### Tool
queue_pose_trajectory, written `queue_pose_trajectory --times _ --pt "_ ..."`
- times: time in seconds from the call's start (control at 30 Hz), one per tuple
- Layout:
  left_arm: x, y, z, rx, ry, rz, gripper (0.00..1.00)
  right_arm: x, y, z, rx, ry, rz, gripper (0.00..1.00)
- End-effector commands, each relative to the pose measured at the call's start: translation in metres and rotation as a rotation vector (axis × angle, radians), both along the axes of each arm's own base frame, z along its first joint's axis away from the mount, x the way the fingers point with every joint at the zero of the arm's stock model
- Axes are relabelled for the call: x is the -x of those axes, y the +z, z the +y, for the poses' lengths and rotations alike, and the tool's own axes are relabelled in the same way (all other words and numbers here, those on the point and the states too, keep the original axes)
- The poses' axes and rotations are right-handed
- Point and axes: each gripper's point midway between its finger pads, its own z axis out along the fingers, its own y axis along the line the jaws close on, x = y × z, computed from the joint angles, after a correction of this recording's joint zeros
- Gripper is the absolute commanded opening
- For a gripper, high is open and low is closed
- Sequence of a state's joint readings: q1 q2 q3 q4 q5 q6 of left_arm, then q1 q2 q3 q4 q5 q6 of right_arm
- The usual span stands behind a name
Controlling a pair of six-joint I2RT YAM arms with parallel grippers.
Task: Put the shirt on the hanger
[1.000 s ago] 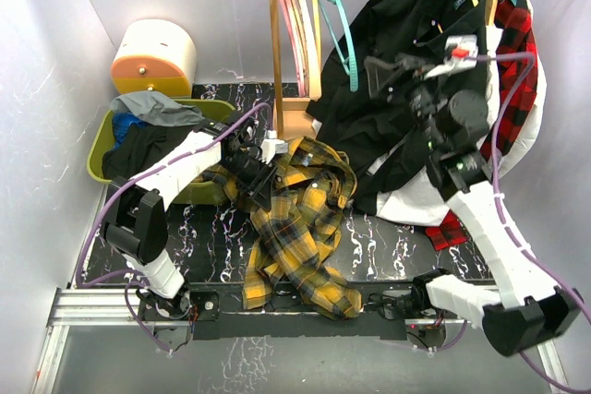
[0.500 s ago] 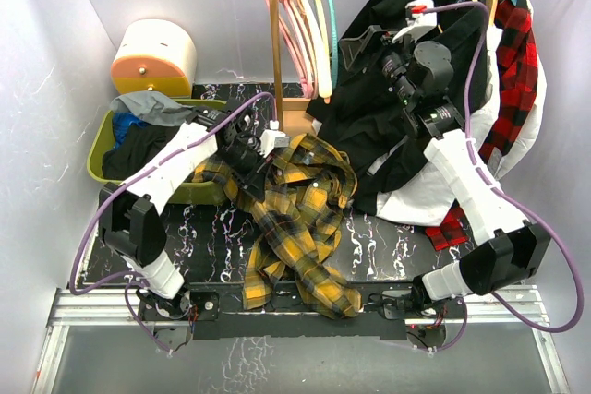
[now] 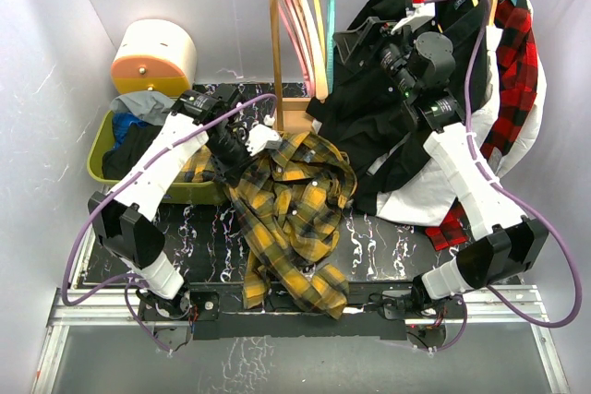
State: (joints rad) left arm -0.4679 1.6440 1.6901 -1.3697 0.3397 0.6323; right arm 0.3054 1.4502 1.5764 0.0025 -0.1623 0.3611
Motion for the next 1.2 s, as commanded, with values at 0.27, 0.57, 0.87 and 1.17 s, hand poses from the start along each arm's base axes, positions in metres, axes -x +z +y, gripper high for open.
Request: queue_pose_trajectory --times 0.27,0.57,0.87,1.17 --pt "-0.053 0.042 0.066 -0.341 -0.228 -0.33 0.0 -0.009 0.022 0.025 -0.064 0.112 -0.017 0.82" --pt "-0.089 0.059 0.08 -0.488 -0.323 -0.43 0.02 -0.01 0.021 0.033 -0.037 0.085 -0.012 0.78" --pt "-0.109 0.076 0.077 -0.501 -0.289 -0.524 0.67 -0.031 0.002 0.013 0.053 -0.102 0.06 0.57" --pt "-0.059 0.107 0.058 -0.23 -0.109 -0.534 0.83 -0.04 -0.023 -0.009 0.167 -0.228 0.143 0.52"
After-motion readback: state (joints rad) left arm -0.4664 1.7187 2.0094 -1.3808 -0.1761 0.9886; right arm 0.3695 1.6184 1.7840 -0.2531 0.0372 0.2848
